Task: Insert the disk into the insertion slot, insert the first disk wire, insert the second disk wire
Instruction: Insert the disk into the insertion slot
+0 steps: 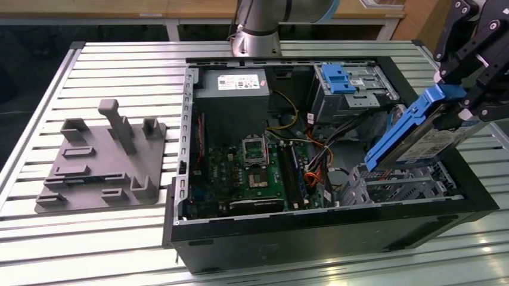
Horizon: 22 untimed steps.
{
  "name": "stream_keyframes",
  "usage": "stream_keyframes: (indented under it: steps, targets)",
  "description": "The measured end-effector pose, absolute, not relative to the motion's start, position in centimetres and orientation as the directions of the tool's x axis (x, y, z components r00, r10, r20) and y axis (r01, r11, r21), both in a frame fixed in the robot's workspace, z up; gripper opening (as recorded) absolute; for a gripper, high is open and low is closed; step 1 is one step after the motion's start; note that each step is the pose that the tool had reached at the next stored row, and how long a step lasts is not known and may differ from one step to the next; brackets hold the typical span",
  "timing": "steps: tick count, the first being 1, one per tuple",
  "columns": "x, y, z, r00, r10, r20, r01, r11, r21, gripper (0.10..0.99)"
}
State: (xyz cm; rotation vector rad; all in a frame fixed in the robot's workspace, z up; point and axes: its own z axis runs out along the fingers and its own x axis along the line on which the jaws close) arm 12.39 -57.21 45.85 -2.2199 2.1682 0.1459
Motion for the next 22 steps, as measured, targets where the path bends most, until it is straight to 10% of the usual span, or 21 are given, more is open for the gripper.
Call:
stream_keyframes:
  steps: [22]
  targets:
    - [12.5, -57.5, 44.7, 0.013, -0.996, -0.092, -0.999, -0.017, 0.04, 0.365]
